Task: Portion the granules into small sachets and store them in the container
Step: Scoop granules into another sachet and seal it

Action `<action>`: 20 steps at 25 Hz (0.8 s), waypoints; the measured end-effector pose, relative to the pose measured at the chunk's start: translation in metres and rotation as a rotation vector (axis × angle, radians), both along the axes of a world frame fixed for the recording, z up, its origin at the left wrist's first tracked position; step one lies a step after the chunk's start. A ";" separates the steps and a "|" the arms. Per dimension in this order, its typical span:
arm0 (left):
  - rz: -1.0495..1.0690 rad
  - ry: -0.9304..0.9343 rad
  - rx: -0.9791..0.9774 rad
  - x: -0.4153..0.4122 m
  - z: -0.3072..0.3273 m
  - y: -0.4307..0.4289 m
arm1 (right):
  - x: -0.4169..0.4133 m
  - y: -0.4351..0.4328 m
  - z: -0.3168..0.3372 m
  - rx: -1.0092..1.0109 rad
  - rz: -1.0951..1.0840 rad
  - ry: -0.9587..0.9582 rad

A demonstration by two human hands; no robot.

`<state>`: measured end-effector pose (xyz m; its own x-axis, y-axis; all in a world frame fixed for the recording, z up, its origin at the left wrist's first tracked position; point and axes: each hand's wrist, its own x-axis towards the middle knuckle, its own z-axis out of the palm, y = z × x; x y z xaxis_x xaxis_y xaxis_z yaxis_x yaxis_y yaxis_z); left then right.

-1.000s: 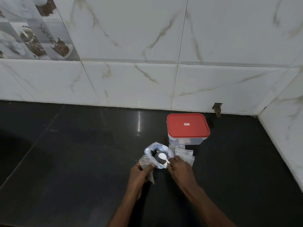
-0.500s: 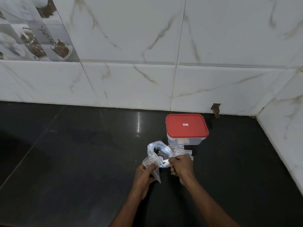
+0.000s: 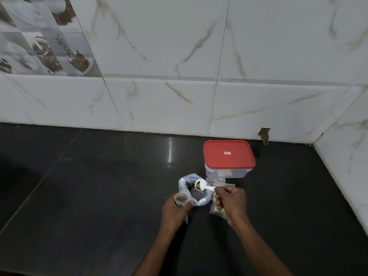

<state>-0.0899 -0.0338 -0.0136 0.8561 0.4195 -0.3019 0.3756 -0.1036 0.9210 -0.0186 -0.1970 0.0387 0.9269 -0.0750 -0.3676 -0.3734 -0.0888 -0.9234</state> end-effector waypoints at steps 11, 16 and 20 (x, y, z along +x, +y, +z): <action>-0.113 -0.023 0.221 0.010 0.008 0.001 | -0.050 0.004 -0.039 -0.930 0.619 -1.142; -0.115 -0.015 0.197 0.011 0.010 0.001 | -0.052 -0.003 -0.043 -0.954 0.536 -1.274; -0.101 -0.021 0.207 0.013 0.008 -0.001 | -0.051 -0.005 -0.040 -0.923 0.532 -1.278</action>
